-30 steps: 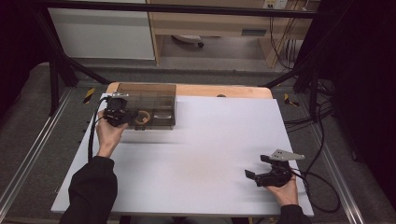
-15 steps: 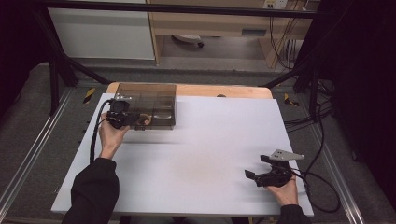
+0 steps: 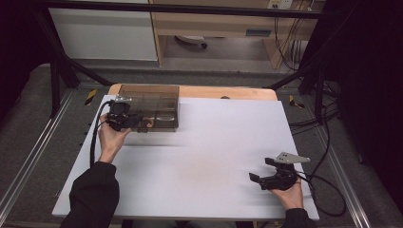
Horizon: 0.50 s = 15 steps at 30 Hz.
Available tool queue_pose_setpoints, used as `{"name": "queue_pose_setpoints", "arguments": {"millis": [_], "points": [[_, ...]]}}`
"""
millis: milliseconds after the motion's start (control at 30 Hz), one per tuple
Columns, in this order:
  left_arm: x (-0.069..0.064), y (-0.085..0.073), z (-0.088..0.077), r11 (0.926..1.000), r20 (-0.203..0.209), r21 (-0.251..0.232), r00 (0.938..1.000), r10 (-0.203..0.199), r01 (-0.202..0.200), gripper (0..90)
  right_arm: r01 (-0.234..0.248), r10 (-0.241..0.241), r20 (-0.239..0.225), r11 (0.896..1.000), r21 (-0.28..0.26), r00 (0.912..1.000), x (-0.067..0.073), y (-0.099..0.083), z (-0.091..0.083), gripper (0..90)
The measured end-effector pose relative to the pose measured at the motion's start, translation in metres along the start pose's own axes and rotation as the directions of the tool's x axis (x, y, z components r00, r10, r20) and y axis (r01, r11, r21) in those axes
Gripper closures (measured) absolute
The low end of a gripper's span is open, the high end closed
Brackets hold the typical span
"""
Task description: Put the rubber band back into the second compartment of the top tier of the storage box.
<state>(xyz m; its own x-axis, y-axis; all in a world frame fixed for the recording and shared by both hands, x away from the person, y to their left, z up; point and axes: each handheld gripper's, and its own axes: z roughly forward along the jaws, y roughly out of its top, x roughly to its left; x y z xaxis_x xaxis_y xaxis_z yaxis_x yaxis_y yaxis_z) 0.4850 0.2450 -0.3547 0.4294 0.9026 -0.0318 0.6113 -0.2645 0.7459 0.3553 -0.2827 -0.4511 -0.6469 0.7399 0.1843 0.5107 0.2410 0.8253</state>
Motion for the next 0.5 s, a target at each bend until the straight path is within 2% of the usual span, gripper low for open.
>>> {"name": "queue_pose_setpoints", "arguments": {"millis": [133,267,500], "points": [[-0.003,0.0,-0.009,0.9996,0.02,-0.022,0.9997,0.017,-0.017,59.8,-0.001,0.001,0.0,1.0,0.0,1.0,0.0,0.0,0.0,0.7],[-0.005,-0.004,-0.017,0.9989,0.045,-0.045,0.9989,0.011,-0.009,52.4,-0.002,0.002,0.0,1.0,-0.001,1.0,0.0,0.0,0.0,0.7],[-0.008,-0.012,-0.03,0.9968,0.05,-0.071,0.998,0.04,-0.037,41.1,-0.005,0.005,0.001,1.0,-0.003,1.0,0.0,0.0,0.0,0.7]]}}
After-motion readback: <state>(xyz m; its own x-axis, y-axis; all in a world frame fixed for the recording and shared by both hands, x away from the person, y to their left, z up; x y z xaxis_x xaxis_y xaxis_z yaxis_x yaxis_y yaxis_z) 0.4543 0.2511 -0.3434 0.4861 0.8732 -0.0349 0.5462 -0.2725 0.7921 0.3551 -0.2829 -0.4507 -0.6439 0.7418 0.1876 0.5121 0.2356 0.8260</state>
